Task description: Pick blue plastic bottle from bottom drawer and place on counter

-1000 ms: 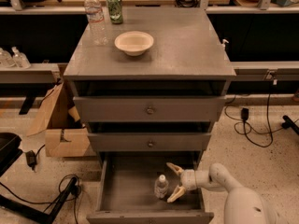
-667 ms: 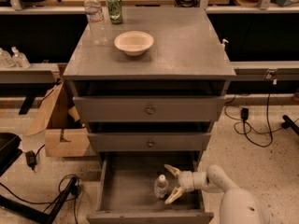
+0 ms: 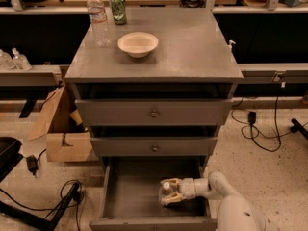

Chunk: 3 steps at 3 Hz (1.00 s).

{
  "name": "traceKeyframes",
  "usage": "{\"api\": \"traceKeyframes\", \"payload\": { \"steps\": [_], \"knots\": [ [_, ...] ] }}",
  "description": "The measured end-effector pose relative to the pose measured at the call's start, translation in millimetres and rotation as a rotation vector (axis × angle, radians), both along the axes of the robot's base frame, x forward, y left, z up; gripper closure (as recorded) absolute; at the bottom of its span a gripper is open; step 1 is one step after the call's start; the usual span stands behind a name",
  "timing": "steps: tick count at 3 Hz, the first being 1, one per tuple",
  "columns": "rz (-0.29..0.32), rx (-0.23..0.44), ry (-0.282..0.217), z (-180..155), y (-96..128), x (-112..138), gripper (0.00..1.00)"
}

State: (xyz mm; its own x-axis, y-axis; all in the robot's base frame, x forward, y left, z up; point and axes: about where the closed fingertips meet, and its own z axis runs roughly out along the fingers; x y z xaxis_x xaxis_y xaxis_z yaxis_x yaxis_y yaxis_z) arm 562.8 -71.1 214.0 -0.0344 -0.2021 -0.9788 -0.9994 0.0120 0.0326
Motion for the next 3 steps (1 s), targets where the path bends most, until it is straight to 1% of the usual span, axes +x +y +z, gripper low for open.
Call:
{"api": "traceKeyframes", "payload": {
  "steps": [1,2,3],
  "knots": [
    [0.019,0.011,0.001,-0.4,5.4,-1.4,0.67],
    [0.043,0.015,0.018,11.1,4.5,-4.2,0.9],
    [0.094,0.018,0.046,49.9,-4.3,-15.5,1.0]
  ]
}}
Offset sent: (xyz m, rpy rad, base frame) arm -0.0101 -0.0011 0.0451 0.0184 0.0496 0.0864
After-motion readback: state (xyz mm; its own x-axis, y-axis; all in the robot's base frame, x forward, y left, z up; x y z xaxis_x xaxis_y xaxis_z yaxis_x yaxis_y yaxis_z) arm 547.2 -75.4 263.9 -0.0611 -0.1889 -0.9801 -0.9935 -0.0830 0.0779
